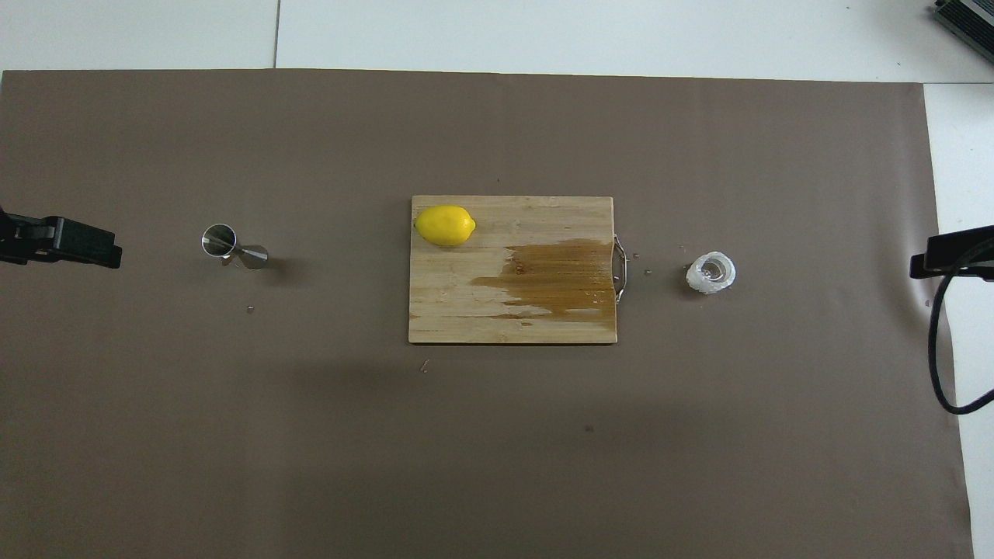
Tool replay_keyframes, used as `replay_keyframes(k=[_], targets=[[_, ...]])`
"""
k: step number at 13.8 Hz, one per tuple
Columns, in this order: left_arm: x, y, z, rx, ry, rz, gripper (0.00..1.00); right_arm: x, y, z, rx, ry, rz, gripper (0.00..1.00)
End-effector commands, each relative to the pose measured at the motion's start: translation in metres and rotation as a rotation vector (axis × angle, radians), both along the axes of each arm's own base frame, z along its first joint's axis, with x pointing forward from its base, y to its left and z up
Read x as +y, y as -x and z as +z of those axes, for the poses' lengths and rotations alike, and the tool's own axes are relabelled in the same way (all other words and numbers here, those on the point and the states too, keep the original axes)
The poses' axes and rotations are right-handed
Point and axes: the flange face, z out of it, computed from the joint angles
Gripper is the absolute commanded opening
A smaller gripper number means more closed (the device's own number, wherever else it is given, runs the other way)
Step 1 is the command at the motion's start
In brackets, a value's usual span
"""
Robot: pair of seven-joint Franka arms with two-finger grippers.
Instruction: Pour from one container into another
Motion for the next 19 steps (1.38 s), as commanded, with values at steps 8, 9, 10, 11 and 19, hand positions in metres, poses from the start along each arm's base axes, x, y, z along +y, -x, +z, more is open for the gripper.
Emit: replay_keyframes(k=[8,9,10,11,19], targets=[[0.008,0.005,-0.001,0.016,-0.012,0.012,1.00,-0.003,0.004,0.004,0.004,-0.011,0.010,1.00],[0.008,0.005,-0.001,0.016,-0.012,0.012,1.00,-0.003,0.004,0.004,0.004,-0.011,0.010,1.00],[0.007,0.005,-0.001,0.016,-0.012,0.009,1.00,-0.003,0.004,0.004,0.004,-0.011,0.011,1.00],[0.006,0.005,-0.001,0.016,-0.012,0.008,1.00,-0.003,0.004,0.004,0.004,-0.011,0.011,1.00],[-0.002,0.004,0.000,0.007,-0.005,-0.004,1.00,-0.003,0.004,0.004,0.004,-0.011,0.011,1.00]])
